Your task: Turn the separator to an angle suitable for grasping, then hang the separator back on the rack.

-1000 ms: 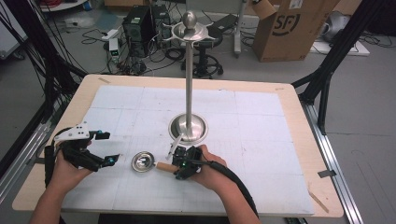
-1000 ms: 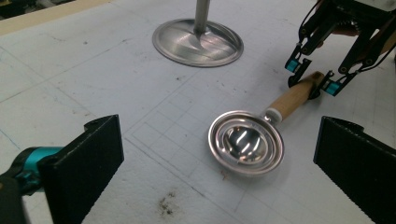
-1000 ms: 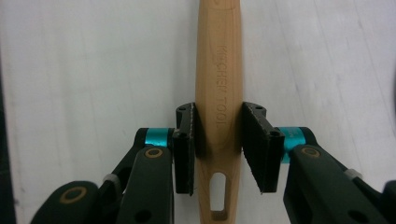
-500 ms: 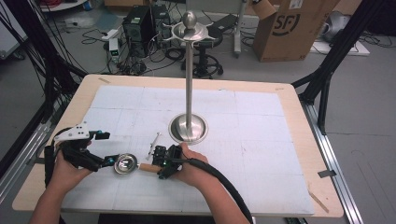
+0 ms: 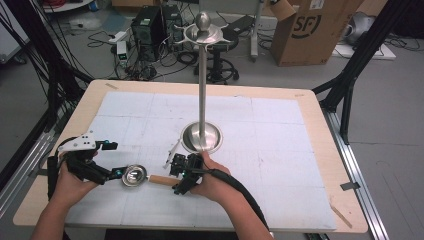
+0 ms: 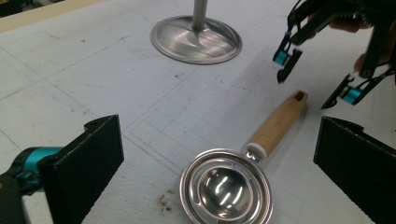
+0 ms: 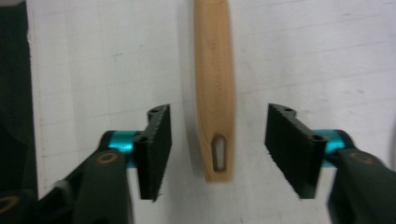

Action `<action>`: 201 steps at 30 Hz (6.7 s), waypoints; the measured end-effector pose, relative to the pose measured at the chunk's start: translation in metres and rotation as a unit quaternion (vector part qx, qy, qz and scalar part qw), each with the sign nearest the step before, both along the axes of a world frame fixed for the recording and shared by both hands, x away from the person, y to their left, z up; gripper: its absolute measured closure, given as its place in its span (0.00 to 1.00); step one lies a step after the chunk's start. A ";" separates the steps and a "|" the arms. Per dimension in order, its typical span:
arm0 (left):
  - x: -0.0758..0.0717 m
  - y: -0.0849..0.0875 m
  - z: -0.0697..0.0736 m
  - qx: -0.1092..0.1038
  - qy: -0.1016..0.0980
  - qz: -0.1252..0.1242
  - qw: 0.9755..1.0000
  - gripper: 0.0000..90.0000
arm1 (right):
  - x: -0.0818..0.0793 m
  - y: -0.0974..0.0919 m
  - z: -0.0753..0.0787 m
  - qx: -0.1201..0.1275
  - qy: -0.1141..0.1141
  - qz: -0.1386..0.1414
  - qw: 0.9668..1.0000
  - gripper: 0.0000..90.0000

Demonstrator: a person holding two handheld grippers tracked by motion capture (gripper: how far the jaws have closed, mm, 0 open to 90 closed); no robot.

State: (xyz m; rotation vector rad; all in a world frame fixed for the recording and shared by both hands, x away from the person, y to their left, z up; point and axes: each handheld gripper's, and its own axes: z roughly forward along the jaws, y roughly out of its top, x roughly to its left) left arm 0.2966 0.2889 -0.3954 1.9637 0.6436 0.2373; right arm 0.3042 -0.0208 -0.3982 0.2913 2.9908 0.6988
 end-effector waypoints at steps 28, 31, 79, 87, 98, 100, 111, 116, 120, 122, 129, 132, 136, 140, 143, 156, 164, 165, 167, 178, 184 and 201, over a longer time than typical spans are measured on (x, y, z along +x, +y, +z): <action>0.000 -0.002 -0.001 0.000 0.004 -0.001 1.000 0.02 | -0.022 -0.160 0.029 0.158 -0.029 -0.161 0.974 0.30; 0.000 -0.003 -0.001 0.000 0.003 -0.002 1.000 0.02 | -0.026 -0.172 0.029 0.162 -0.041 -0.175 0.970 0.25; 0.001 -0.005 0.006 -0.021 -0.006 -0.032 0.999 0.02 | -0.021 -0.241 0.019 0.276 -0.072 -0.243 0.927 0.00; 0.000 -0.016 0.013 -0.007 -0.009 -0.057 0.998 0.02 | -0.021 -0.239 0.018 0.271 -0.073 -0.243 0.928 0.00; 0.012 -0.057 0.023 0.110 0.006 -0.106 0.988 0.02 | -0.019 -0.239 0.018 0.268 -0.067 -0.244 0.930 0.00; 0.013 -0.065 0.025 0.125 0.008 -0.120 0.985 0.02 | -0.019 -0.239 0.018 0.266 -0.067 -0.244 0.930 0.00; 0.021 -0.085 0.018 0.183 0.025 -0.161 0.970 0.02 | -0.019 -0.238 0.017 0.264 -0.065 -0.243 0.931 0.00; 0.022 -0.091 0.012 0.204 0.033 -0.173 0.963 0.02 | -0.018 -0.237 0.016 0.261 -0.065 -0.241 0.932 0.00; 0.022 -0.098 0.004 0.223 0.046 -0.185 0.956 0.02 | -0.018 -0.236 0.016 0.261 -0.063 -0.241 0.933 0.00; 0.022 -0.101 0.001 0.235 0.047 -0.191 0.952 0.02 | -0.017 -0.236 0.016 0.260 -0.062 -0.241 0.933 0.00; 0.023 -0.110 -0.010 0.260 0.054 -0.201 0.943 0.02 | -0.017 -0.236 0.016 0.261 -0.064 -0.239 0.933 0.00; 0.025 -0.111 -0.012 0.273 0.052 -0.205 0.938 0.02 | -0.017 -0.237 0.015 0.260 -0.064 -0.238 0.934 0.00; 0.025 -0.113 -0.016 0.278 0.057 -0.209 0.936 0.09 | -0.017 -0.237 0.015 0.258 -0.064 -0.240 0.934 0.00; 0.026 -0.115 -0.019 0.289 0.059 -0.211 0.932 0.14 | -0.016 -0.237 0.015 0.258 -0.064 -0.240 0.934 0.00; 0.027 -0.115 -0.020 0.295 0.061 -0.212 0.930 0.19 | -0.016 -0.236 0.015 0.257 -0.064 -0.240 0.934 0.00; 0.026 -0.115 -0.022 0.314 0.060 -0.212 0.923 0.48 | -0.015 -0.235 0.014 0.251 -0.064 -0.238 0.936 0.00; 0.024 -0.118 -0.022 0.328 0.065 -0.218 0.917 0.56 | -0.014 -0.233 0.013 0.248 -0.062 -0.238 0.937 0.00; 0.024 -0.119 -0.022 0.329 0.064 -0.220 0.916 0.56 | -0.014 -0.233 0.013 0.248 -0.061 -0.238 0.937 0.00; 0.024 -0.119 -0.022 0.330 0.068 -0.218 0.916 0.57 | -0.014 -0.233 0.013 0.248 -0.059 -0.240 0.937 0.00; 0.027 -0.130 -0.018 0.367 0.076 -0.232 0.897 0.68 | -0.014 -0.233 0.012 0.247 -0.061 -0.236 0.938 0.00; 0.028 -0.130 -0.018 0.368 0.076 -0.236 0.896 0.72 | -0.014 -0.233 0.012 0.247 -0.063 -0.235 0.938 0.00; 0.033 -0.127 -0.019 0.351 0.097 -0.224 0.904 0.77 | -0.014 -0.233 0.012 0.247 -0.059 -0.237 0.938 0.00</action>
